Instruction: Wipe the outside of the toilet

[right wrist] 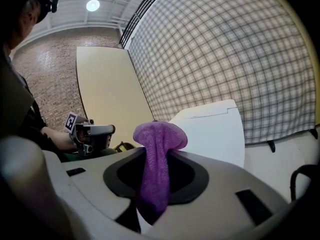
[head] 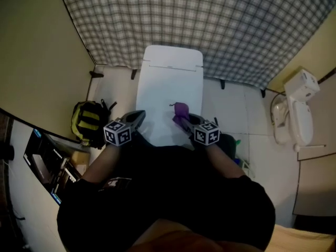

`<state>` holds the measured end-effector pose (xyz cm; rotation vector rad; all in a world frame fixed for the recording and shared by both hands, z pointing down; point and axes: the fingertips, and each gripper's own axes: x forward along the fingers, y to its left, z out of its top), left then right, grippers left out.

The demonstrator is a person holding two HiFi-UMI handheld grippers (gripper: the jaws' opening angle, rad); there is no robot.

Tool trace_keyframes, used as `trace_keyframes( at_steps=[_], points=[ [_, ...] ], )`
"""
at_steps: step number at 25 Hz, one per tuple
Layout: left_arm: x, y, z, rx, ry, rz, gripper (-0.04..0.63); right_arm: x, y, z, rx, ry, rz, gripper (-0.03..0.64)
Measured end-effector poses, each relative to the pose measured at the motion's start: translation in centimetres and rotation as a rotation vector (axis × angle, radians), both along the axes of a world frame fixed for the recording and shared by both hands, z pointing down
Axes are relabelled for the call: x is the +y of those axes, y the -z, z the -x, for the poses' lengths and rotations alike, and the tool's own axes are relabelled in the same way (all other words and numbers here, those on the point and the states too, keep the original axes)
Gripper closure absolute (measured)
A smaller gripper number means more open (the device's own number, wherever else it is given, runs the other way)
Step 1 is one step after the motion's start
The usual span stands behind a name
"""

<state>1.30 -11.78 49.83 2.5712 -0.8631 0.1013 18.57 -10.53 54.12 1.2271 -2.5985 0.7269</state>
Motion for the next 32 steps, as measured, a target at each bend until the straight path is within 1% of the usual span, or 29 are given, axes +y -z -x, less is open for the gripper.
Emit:
trace_keyframes(
  at_steps=[2,4,9,16,32],
  points=[
    [0.8,-0.4,-0.7,-0.051,-0.037,-0.027,0.603,-0.1,0.4,0.1,0.006,-0.003,-0.021,0.505],
    [1.2,-0.8,-1.1,-0.073,-0.059,-0.031,0.603,-0.2,0.8,0.1,0.008,-0.006,-0.04,0.506],
    [0.6,-1.3,-0.5,-0.044,-0.038,0.005,0.603,-0.7,0.2,0.4,0.018,0.003,-0.048,0.511],
    [0.5,-0.5,-0.5,-0.046,-0.032,-0.014,0.603,-1.5,1.3,0.6,0.046,0.017,-0.074,0.514],
    [0.4,-0.7,-0.2,-0.043,-0.029,-0.007,0.603,-1.2,0.5,0.7,0.061,0.028,-0.069,0.514]
  ],
)
